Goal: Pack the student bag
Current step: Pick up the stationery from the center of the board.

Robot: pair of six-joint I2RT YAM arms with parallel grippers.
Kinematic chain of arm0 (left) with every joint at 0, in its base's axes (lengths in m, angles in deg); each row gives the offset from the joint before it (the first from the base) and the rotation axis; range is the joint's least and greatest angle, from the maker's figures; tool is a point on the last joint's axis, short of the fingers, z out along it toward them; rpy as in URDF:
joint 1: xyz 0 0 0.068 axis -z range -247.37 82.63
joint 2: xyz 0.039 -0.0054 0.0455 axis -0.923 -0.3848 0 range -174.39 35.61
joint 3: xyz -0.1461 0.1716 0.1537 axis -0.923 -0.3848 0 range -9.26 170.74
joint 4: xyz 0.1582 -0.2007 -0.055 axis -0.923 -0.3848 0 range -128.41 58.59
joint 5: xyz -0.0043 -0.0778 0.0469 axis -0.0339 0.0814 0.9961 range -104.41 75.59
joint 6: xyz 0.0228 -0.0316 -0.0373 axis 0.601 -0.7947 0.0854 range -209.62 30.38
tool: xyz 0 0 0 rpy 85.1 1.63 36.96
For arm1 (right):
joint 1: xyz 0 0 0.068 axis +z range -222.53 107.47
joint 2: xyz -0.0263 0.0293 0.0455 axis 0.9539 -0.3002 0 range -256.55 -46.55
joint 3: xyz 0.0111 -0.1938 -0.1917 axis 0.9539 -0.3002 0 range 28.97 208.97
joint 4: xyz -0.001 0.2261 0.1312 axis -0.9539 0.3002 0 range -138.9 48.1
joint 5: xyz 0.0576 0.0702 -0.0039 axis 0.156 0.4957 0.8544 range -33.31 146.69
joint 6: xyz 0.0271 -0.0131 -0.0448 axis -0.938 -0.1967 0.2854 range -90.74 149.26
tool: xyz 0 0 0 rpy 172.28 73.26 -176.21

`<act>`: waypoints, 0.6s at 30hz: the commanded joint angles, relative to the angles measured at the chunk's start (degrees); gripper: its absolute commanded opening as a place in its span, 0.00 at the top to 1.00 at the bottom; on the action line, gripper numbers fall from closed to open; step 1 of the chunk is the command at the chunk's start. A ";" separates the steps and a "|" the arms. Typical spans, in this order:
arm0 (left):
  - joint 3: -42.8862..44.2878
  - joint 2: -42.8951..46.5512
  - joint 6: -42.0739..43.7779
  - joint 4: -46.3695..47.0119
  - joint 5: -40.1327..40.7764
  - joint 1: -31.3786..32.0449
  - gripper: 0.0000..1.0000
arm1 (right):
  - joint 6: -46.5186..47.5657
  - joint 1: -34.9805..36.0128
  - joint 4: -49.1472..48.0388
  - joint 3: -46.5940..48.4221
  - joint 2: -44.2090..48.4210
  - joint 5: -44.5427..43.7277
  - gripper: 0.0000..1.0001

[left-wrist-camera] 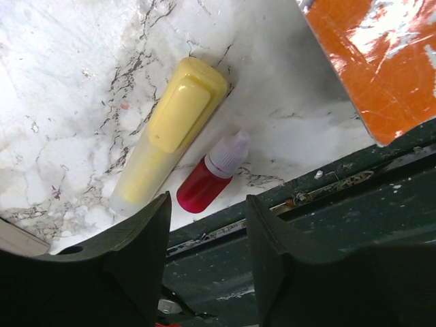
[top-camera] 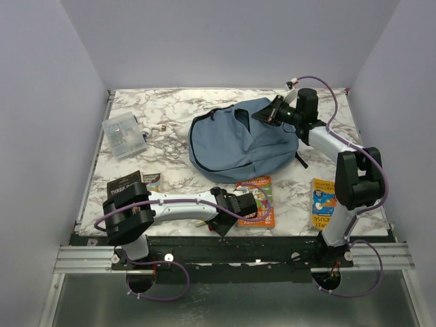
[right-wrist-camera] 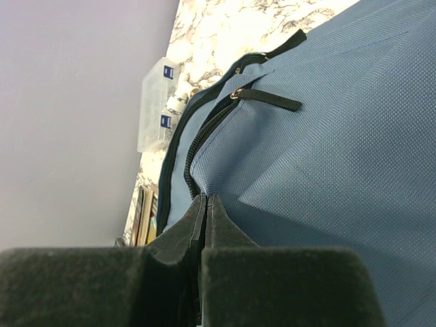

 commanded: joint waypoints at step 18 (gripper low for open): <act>2.13 -5.51 1.72 1.31 0.65 0.24 0.62 | 0.41 0.54 -0.87 0.99 0.69 0.22 0.99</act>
